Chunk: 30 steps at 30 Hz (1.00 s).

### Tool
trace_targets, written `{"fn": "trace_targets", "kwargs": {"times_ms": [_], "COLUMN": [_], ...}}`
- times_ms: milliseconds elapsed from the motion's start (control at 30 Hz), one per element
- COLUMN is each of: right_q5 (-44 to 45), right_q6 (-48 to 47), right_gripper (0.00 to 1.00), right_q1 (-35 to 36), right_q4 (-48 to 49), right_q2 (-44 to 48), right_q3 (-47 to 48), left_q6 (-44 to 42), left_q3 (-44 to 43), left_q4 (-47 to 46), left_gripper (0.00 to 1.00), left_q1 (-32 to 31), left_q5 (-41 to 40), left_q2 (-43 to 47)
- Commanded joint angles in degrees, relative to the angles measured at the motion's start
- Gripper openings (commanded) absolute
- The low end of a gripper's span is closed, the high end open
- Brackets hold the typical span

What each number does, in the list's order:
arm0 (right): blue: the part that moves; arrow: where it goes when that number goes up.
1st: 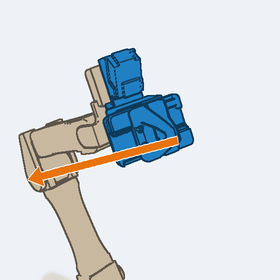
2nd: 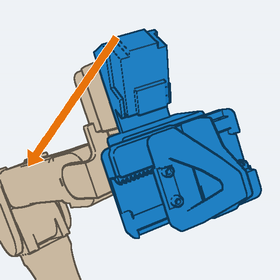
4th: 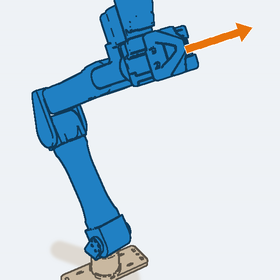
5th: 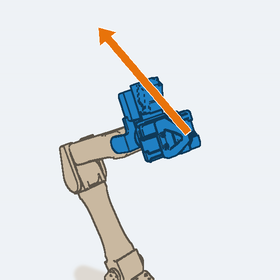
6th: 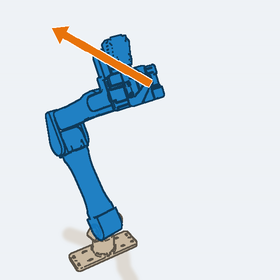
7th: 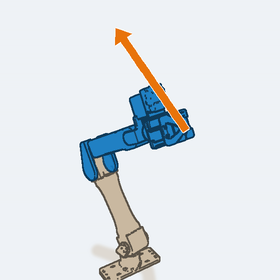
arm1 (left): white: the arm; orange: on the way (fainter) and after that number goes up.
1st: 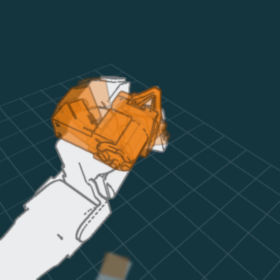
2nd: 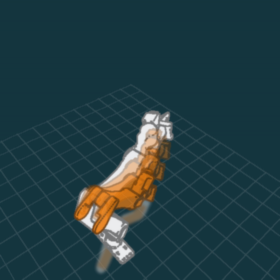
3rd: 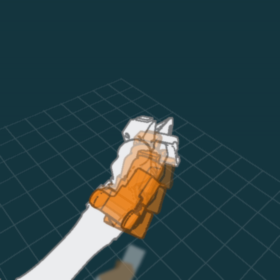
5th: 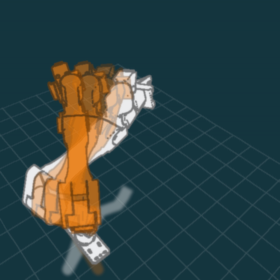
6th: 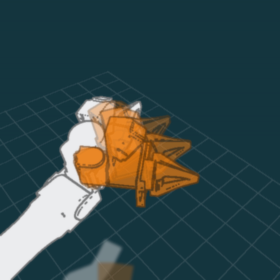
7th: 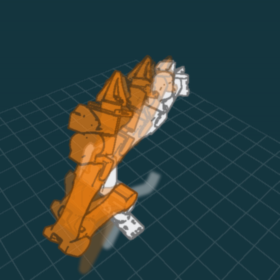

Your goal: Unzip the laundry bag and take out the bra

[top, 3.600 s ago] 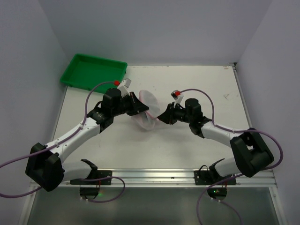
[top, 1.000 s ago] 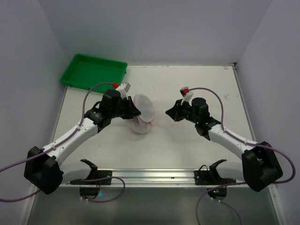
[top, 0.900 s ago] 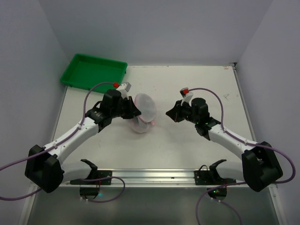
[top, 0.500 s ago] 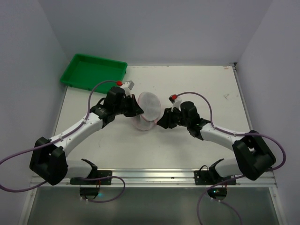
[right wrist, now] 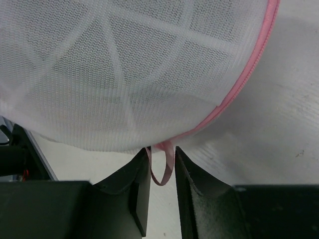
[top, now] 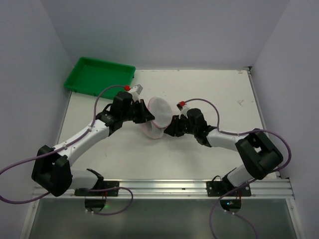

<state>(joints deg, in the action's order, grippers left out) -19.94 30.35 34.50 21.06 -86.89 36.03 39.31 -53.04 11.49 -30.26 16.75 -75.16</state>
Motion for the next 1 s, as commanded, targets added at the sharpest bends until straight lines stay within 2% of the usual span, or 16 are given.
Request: {"fn": "trace_targets", "kwargs": {"times_ms": [0,133,233,333,500,667,767,867,967], "right_q5": [1.7,3.7,5.0,5.1,3.2,4.0,3.3,4.5,6.1], "right_q6": [2.4,3.3,4.2,4.5,5.4,6.7,7.0,5.9,3.1], "right_gripper": [0.27,0.21,0.12,0.09,0.11,0.14,0.14,0.17,0.22], "right_q1": [0.1,-0.1,-1.4,-2.8,-3.2,-3.2,-3.3,-3.6,-3.6], "right_q4": [8.5,15.0,17.8,19.5,20.9,21.7,21.6,17.5,7.5], "right_q2": [-1.6,-1.3,2.5,10.1,16.2,13.7,11.0,11.2,11.8], "right_q3": [1.2,-1.8,-4.9,-8.2,-8.2,-6.2,-4.0,-3.2,-2.3], "left_q6": [2.5,3.5,2.3,0.7,1.6,5.1,5.9,5.8,2.3], "left_q3": [-0.8,-0.7,-0.9,-1.0,1.8,5.7,6.7,6.3,3.7], "left_q4": [-4.6,-4.7,-2.0,1.3,-0.9,-6.0,-7.4,-7.0,-4.8], "left_gripper": [0.0,0.0,0.0,0.0,0.0,0.0,0.0,0.0,0.0], "left_q1": [0.6,0.5,0.6,0.8,0.9,0.6,0.6,0.6,0.7], "left_q5": [3.5,4.6,2.5,0.0,4.1,10.2,11.1,8.8,6.5], "left_q2": [1.2,1.8,2.8,3.3,3.4,3.0,3.5,3.9,1.8]}}
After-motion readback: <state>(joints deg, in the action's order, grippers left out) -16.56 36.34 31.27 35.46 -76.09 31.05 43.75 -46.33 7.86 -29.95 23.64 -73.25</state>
